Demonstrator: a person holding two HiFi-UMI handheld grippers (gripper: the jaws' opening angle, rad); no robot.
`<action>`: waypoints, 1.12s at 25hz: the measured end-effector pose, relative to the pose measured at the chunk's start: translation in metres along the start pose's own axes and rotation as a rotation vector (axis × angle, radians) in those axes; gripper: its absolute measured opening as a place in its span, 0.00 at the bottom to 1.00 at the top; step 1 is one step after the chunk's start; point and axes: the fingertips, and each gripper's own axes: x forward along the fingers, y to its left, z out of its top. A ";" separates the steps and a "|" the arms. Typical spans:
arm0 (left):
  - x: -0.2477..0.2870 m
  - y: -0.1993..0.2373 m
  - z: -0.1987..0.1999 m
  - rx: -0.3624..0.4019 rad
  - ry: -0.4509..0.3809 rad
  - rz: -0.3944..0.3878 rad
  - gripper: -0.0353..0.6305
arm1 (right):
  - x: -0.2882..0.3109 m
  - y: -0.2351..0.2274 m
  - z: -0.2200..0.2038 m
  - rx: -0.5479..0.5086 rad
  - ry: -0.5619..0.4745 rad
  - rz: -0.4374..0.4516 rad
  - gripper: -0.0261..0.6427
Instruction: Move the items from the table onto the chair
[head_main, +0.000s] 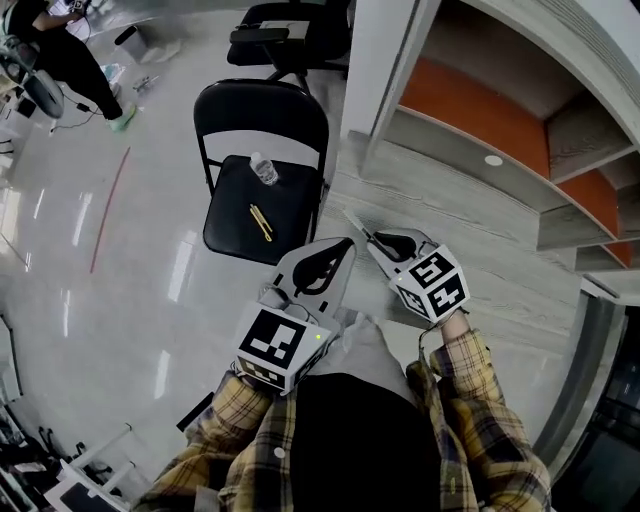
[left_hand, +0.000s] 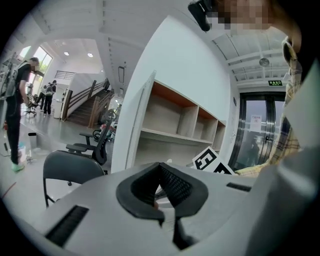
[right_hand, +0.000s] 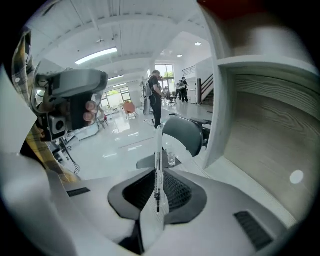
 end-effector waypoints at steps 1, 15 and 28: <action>-0.010 0.013 0.000 0.000 0.003 -0.005 0.06 | 0.009 0.012 0.010 0.008 -0.011 -0.003 0.13; -0.112 0.211 -0.051 -0.097 0.037 0.160 0.06 | 0.175 0.130 0.096 0.156 -0.136 -0.030 0.13; -0.108 0.320 -0.176 -0.250 0.103 0.289 0.06 | 0.384 0.123 0.014 0.208 0.032 -0.096 0.13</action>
